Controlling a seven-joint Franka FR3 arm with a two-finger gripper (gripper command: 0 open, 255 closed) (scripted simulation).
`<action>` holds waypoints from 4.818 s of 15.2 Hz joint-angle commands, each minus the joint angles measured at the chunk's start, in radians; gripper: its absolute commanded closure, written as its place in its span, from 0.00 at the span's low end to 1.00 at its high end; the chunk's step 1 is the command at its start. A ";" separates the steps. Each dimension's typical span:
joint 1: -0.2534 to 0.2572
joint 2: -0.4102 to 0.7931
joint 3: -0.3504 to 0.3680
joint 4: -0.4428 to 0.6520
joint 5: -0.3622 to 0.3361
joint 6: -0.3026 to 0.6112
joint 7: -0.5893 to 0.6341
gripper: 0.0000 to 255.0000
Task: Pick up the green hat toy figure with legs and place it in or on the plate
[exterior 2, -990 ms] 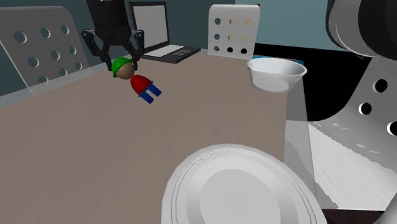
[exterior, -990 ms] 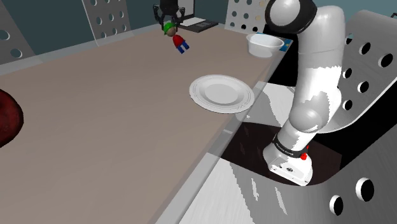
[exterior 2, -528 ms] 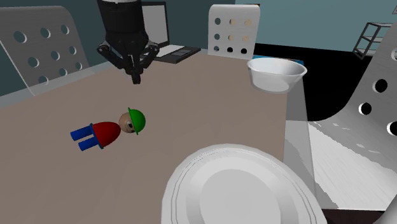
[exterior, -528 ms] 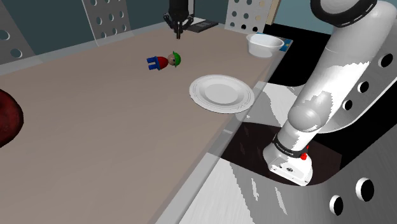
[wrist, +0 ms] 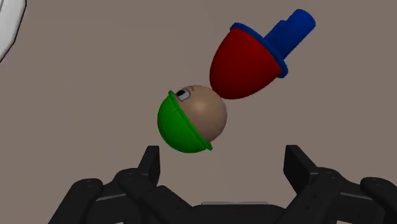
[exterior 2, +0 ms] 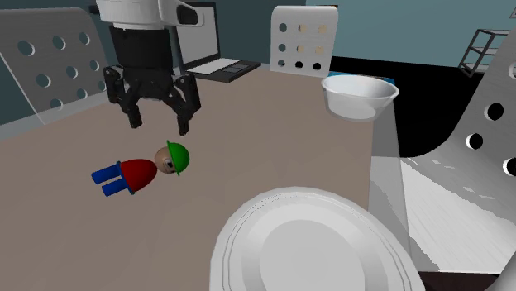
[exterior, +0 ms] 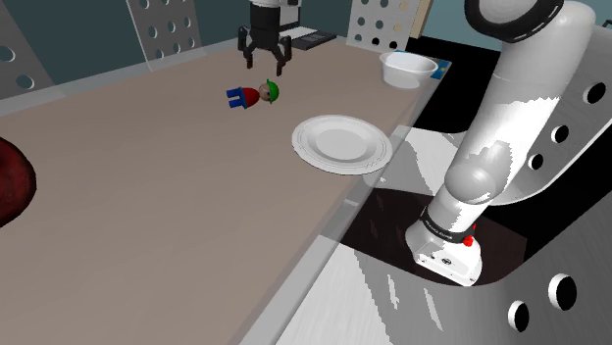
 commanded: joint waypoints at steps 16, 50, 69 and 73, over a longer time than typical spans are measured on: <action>0.037 0.084 0.008 -0.072 0.158 0.143 0.362 0.00; 0.019 -0.053 0.012 -0.017 0.196 -0.041 0.384 1.00; 0.070 -0.862 -0.063 -0.771 0.412 -0.096 0.290 1.00; 0.083 -0.924 -0.062 -0.850 0.426 -0.081 0.284 1.00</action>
